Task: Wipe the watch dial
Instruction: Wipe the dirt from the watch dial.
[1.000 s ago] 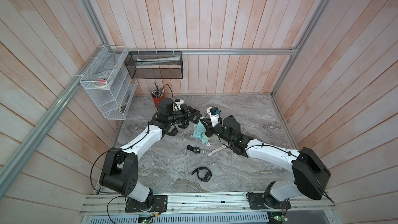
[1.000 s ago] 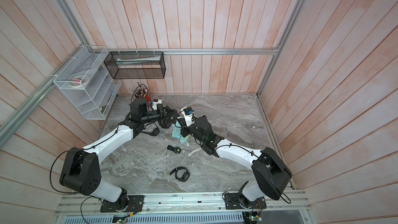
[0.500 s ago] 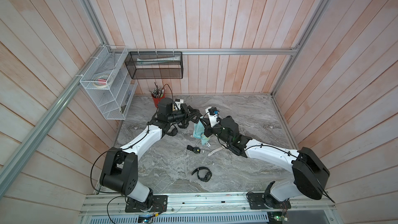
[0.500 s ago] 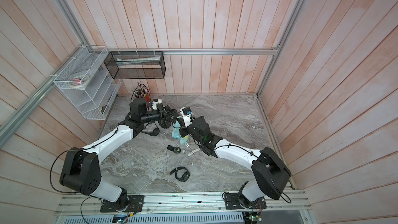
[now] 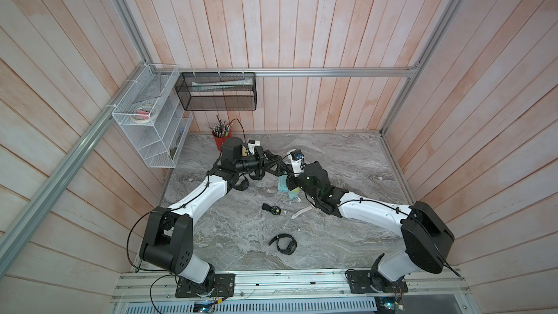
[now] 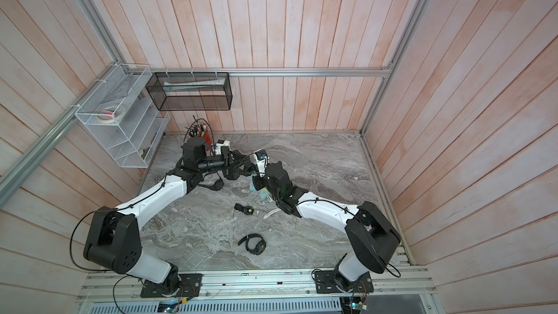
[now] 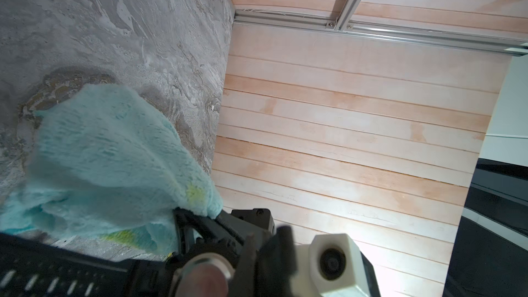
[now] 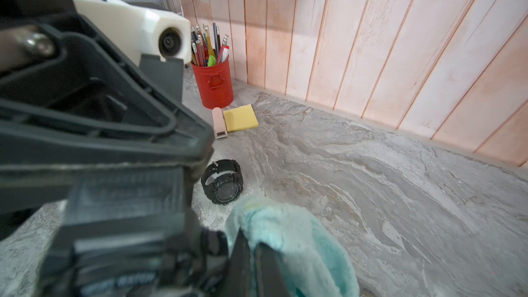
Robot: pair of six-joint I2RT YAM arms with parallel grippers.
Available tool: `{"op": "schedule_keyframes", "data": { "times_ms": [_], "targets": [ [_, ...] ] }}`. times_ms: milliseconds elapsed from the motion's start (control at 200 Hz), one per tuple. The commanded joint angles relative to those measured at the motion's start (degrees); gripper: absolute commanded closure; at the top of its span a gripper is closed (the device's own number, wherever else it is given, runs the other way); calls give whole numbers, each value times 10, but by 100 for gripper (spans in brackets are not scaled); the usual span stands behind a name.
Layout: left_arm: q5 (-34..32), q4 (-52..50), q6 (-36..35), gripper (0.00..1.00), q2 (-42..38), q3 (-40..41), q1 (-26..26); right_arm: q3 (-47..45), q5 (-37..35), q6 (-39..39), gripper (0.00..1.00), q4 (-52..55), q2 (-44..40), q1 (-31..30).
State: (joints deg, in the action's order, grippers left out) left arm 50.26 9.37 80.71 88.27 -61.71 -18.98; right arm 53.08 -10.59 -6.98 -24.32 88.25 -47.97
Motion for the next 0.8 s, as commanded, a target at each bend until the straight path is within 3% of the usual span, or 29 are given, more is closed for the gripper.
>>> {"op": "schedule_keyframes", "data": {
  "times_ms": [0,160,250,430,795],
  "targets": [
    [19,0,1,100,-12,-4,1,-13,3,13,100,-57,-39,-6],
    [27,36,24,100,-11,13,7,-34,-40,1,100,-47,-69,4],
    [31,39,28,100,-12,18,12,-56,-30,-13,100,-41,-100,22],
    [32,38,26,100,-10,16,15,-63,24,32,100,-18,-141,8],
    [23,26,24,100,-18,26,14,-20,115,61,100,-43,-70,-26]
  ]
}}
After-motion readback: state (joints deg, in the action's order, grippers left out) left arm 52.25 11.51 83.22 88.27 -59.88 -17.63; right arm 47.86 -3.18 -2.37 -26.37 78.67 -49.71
